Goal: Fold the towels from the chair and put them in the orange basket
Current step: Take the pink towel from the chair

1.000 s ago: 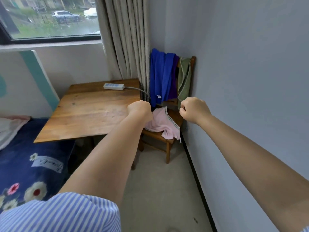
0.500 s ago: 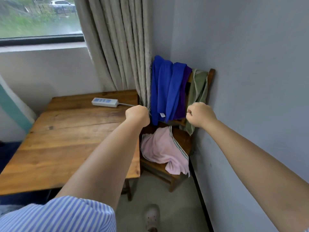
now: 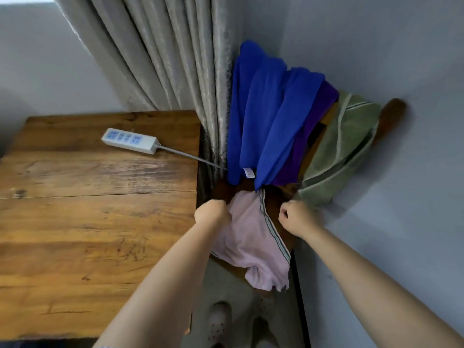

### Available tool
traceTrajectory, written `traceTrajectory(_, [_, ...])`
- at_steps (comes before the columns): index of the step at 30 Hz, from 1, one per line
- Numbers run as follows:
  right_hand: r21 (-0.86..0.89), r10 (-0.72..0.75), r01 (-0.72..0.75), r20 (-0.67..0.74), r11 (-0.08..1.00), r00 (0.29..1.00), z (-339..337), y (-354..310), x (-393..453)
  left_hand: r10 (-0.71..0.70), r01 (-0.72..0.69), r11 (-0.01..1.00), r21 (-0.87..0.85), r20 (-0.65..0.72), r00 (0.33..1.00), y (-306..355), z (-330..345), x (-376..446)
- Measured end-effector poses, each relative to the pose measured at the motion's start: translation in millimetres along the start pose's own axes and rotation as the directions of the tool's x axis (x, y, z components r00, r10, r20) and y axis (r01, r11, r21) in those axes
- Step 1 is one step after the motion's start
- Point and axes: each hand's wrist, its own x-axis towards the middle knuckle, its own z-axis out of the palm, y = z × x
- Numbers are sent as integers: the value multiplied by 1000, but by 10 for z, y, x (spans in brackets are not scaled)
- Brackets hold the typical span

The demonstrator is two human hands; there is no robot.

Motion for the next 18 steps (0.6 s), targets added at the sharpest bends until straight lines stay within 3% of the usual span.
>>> traceTrajectory(4, [121,37,-63,209,991,977,541,235,423,-88,100,986,-131,91,992,-56,399,480])
traceTrajectory(11, [224,106,-201,374,954,921,1641,494,994,-334,383,859,-338,196,922,-320,1404,1240])
traceTrajectory(15, [181,186,-271,384,945,905,2033,571,1331,-512,551,732,-400,212,833,-407,1932,1535])
traceTrajectory(18, [298,245,-351,338,888,908,2265,562,1497,-607,637,611,-471,238,758,-408,2180,1663])
